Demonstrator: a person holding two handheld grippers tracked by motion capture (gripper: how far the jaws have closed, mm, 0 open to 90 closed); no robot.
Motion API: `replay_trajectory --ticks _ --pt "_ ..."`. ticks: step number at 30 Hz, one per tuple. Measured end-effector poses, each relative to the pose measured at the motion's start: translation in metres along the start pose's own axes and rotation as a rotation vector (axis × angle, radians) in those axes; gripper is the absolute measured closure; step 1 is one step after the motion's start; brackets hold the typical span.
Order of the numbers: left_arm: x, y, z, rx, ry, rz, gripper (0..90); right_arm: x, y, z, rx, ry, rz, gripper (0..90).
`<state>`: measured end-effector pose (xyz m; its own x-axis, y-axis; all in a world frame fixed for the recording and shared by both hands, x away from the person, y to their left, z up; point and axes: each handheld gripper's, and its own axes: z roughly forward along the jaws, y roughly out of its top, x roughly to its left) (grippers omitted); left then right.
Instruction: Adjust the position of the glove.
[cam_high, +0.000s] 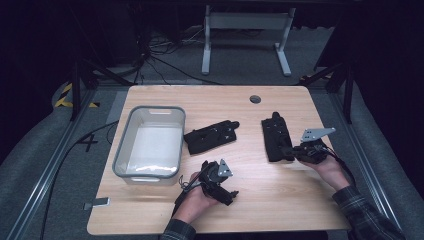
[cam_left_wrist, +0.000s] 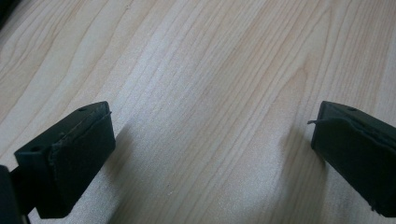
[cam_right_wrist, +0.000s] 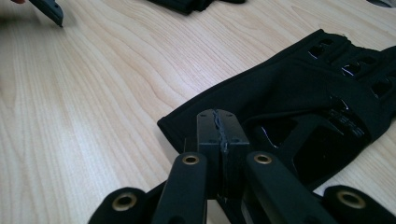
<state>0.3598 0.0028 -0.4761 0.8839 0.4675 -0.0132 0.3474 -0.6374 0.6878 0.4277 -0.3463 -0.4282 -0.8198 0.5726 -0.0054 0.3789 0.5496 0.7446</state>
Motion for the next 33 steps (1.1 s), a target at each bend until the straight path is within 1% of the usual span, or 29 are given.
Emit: replay_trajectory --ticks 6,10,14,16,17,24,28,30,33 --pt "0.000 0.000 0.000 0.000 0.000 0.001 0.0 -0.006 0.006 0.010 0.012 0.003 -0.002 89.7" --pt "0.000 0.000 0.000 0.000 0.000 0.000 0.0 -0.008 0.007 0.018 0.030 0.005 -0.007 89.7" --pt "0.000 0.000 0.000 0.000 0.000 0.001 0.0 -0.008 0.006 0.025 0.056 0.004 -0.011 89.7" --pt "0.000 0.000 0.000 0.000 0.001 0.001 0.0 -0.008 0.004 0.031 0.084 0.001 -0.018 89.7" --pt "0.000 0.000 0.000 0.000 0.000 0.001 0.0 -0.008 0.004 0.032 0.088 0.002 -0.019 89.8" --pt "0.000 0.000 0.000 0.000 0.001 0.001 0.0 -0.007 0.002 0.033 0.083 0.006 -0.019 89.9" --pt "0.000 0.000 0.000 0.000 0.001 0.000 0.0 -0.006 0.001 0.032 0.089 0.022 -0.017 90.0" --pt "0.000 0.000 0.000 0.000 0.001 0.001 0.0 -0.003 0.000 0.033 0.101 0.040 -0.022 90.0" --pt "0.000 0.000 0.000 0.001 0.001 -0.001 0.0 0.001 -0.001 0.032 0.108 0.049 -0.031 90.0"
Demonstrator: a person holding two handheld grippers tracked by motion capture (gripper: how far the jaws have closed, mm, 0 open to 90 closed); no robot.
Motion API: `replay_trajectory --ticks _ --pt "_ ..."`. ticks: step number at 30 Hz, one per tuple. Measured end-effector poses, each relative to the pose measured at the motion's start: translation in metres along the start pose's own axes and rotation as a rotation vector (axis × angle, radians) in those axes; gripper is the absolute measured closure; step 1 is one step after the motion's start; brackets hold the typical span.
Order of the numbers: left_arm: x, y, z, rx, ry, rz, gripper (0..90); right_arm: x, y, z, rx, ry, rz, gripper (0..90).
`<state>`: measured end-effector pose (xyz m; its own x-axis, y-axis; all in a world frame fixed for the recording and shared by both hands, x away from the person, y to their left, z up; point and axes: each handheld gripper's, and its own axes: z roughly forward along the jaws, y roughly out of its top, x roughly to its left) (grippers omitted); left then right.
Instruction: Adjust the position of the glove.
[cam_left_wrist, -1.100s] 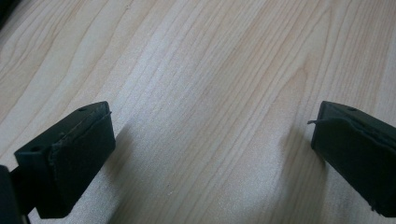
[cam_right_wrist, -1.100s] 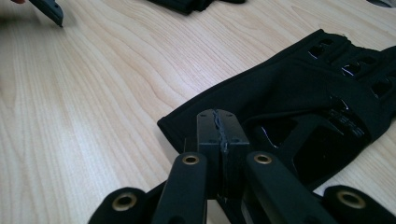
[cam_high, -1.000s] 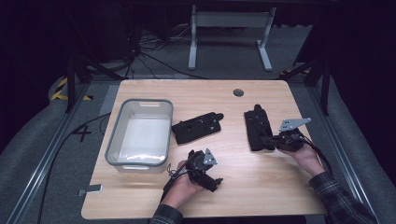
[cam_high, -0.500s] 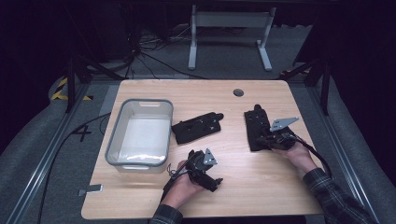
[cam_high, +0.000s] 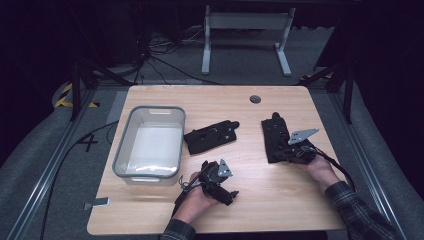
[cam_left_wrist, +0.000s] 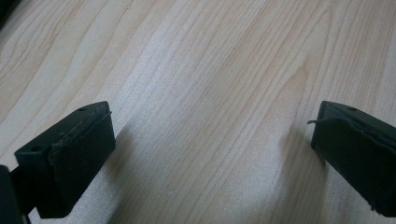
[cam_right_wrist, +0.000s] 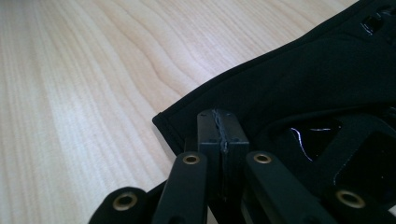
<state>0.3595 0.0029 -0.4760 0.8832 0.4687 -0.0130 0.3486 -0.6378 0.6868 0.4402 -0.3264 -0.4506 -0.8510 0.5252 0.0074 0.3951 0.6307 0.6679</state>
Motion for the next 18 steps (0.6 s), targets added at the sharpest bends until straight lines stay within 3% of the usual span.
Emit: replay_trajectory --ticks 9,18 --pt "0.000 0.000 0.000 -0.001 0.000 0.000 0.0 0.010 -0.008 -0.007 0.007 0.035 -0.005 90.0" --pt "0.000 0.000 0.000 0.000 0.000 -0.001 0.0 0.029 -0.018 -0.017 0.019 0.066 -0.018 90.0"
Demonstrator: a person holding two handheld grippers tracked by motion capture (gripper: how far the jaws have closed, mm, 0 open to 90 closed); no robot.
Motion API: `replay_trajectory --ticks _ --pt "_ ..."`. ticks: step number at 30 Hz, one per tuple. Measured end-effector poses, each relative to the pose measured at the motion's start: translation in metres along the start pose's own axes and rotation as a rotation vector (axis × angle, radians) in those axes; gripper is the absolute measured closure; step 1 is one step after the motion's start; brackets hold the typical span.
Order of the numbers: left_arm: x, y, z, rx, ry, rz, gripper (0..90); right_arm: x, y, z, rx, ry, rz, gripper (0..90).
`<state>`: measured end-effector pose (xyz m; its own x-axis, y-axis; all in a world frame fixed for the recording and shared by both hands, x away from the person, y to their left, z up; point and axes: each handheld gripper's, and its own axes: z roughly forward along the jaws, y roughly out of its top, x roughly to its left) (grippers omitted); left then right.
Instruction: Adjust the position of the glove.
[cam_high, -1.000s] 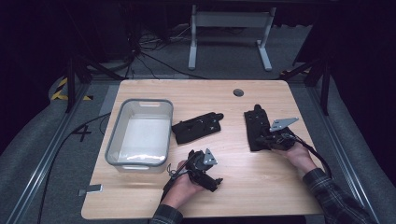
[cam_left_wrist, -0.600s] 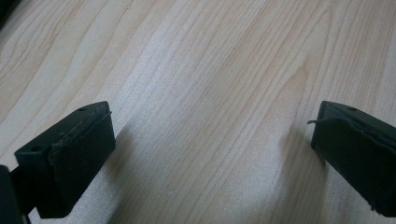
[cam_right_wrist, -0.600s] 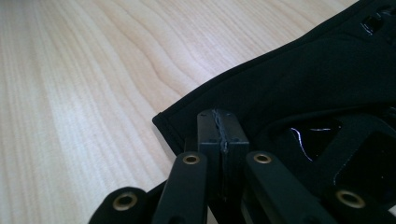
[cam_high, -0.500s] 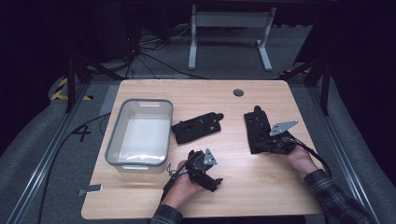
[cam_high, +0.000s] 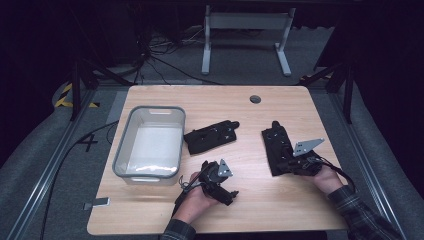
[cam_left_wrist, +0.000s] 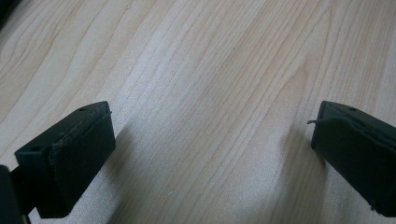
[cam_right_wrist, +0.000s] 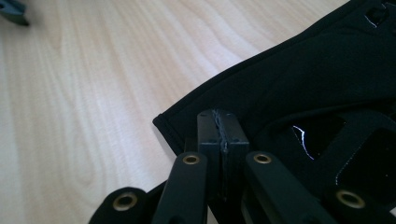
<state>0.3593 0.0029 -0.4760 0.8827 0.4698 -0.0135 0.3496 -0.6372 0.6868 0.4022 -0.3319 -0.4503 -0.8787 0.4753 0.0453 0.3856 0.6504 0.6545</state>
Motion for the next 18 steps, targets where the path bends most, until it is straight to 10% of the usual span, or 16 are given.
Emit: replay_trajectory --ticks 18 --pt "0.000 0.000 0.000 0.000 0.001 -0.002 0.0 0.044 -0.022 -0.016 0.016 0.068 -0.033 89.9"
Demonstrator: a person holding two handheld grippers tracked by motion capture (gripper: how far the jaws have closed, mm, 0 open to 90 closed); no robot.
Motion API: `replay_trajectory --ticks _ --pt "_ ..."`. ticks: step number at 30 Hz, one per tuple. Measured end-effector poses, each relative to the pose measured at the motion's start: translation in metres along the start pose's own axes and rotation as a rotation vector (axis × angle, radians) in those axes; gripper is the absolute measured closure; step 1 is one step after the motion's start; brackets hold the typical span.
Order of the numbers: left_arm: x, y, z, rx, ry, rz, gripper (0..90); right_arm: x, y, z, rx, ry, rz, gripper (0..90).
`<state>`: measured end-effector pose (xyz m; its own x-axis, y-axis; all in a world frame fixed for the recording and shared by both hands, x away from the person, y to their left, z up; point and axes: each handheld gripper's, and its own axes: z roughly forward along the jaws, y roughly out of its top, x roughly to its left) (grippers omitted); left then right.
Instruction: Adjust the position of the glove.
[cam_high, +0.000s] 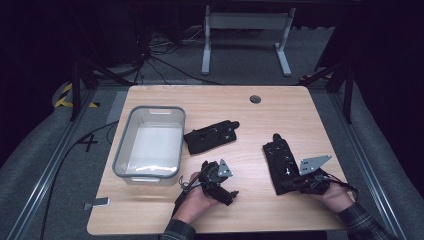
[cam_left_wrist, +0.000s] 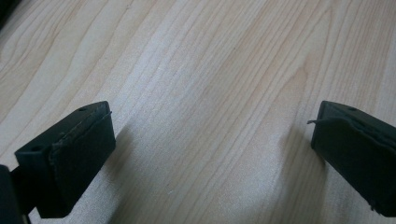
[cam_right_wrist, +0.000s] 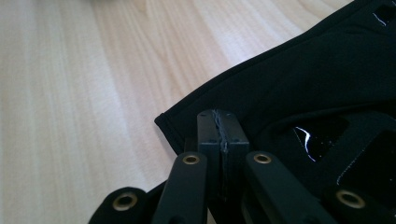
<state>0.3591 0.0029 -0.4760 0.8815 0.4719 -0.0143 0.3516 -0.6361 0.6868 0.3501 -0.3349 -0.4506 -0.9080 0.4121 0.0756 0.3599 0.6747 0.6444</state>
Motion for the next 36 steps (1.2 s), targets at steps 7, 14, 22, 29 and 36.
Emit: replay_trajectory --ticks 7,14,22,29,36 --pt "0.000 0.000 0.000 0.000 0.000 0.000 0.0 0.013 -0.006 -0.003 0.001 0.026 -0.008 89.9" --pt "0.000 0.000 0.000 0.000 0.001 -0.002 0.0 0.012 -0.004 -0.012 -0.037 0.020 -0.018 89.0" --pt "0.000 0.000 0.000 0.000 0.000 -0.001 0.0 -0.015 0.002 -0.027 -0.082 -0.079 0.005 89.6" --pt "0.000 0.000 0.000 0.000 -0.001 0.001 0.0 -0.045 0.007 -0.025 -0.092 -0.130 0.051 89.7" --pt "0.000 0.000 0.000 -0.001 0.000 -0.001 0.0 -0.065 0.009 -0.015 -0.060 -0.148 0.083 89.8"
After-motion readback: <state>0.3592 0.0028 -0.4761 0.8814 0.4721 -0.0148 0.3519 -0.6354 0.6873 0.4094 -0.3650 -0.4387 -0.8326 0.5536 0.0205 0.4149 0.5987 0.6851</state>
